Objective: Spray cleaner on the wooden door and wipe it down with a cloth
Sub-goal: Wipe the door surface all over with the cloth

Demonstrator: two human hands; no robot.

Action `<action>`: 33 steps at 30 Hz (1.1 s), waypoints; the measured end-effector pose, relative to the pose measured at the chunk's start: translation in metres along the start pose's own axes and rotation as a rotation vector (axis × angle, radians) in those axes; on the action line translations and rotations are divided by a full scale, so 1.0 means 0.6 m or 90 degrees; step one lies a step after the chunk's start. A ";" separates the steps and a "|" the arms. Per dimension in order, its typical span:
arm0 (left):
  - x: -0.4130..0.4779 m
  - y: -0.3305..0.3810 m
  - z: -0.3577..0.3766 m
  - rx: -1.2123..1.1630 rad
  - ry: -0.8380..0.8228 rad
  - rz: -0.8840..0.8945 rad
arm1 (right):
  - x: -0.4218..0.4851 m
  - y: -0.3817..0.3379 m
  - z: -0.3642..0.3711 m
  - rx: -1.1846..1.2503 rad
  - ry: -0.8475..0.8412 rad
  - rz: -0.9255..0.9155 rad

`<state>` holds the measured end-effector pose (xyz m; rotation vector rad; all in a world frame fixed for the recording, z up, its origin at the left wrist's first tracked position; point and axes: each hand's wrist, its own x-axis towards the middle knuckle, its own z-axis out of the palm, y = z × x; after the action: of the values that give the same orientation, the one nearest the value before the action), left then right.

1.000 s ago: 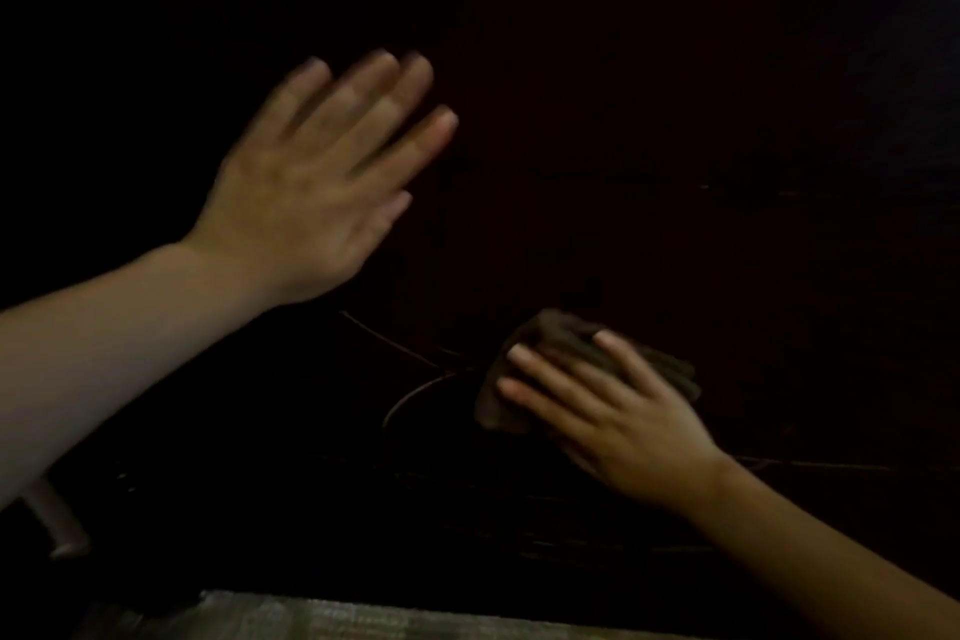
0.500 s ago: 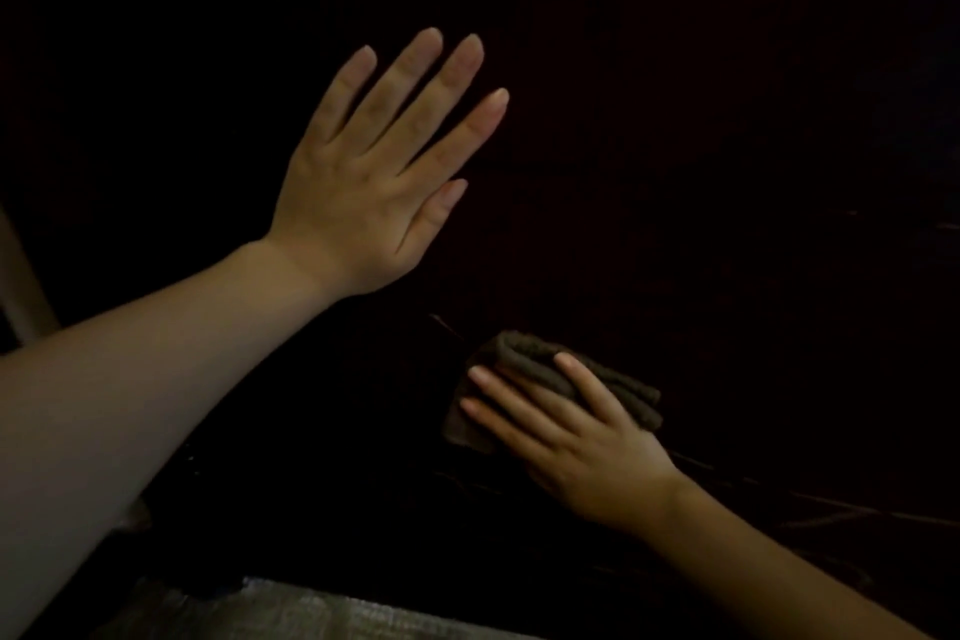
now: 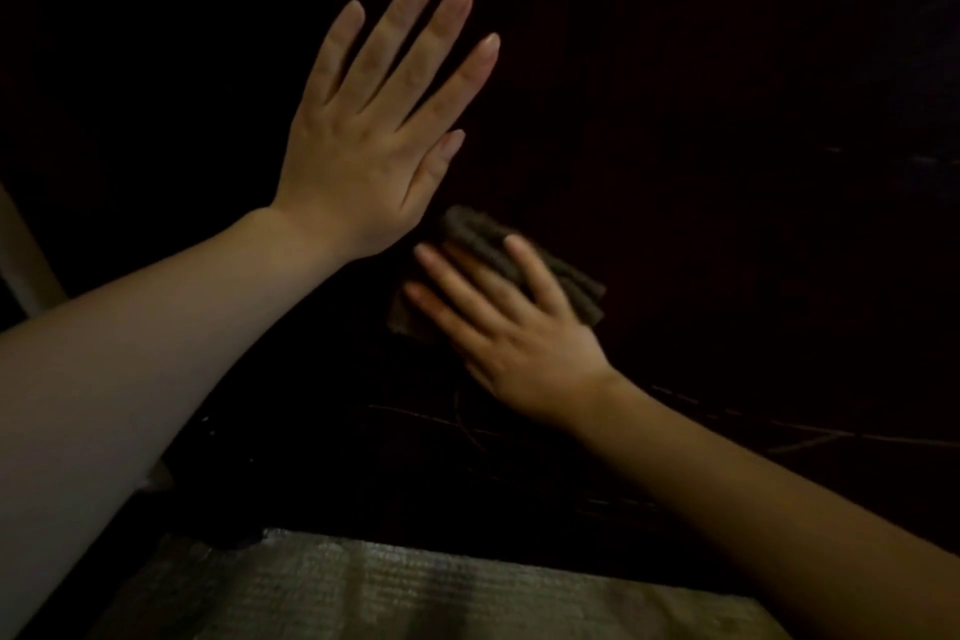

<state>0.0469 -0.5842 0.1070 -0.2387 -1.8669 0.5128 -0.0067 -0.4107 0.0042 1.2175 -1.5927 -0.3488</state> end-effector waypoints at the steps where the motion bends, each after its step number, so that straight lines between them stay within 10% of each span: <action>1: 0.000 0.000 -0.002 -0.001 -0.004 -0.003 | -0.007 -0.011 0.006 -0.013 -0.024 -0.043; 6: -0.009 0.001 -0.005 -0.009 -0.043 0.007 | -0.049 -0.009 0.017 -0.043 -0.085 -0.155; 18: -0.063 0.019 0.009 -0.015 -0.069 -0.016 | -0.104 0.011 0.006 0.022 -0.052 0.069; 28: -0.060 0.040 -0.002 -0.005 -0.095 -0.062 | -0.105 -0.035 0.036 -0.008 -0.100 -0.149; 33: -0.042 0.086 -0.003 -0.073 -0.081 -0.120 | -0.121 0.039 0.000 0.018 -0.036 0.027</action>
<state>0.0530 -0.5487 0.0624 -0.1067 -2.0216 0.2983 -0.0240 -0.3399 -0.0189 1.2028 -1.6748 -0.3366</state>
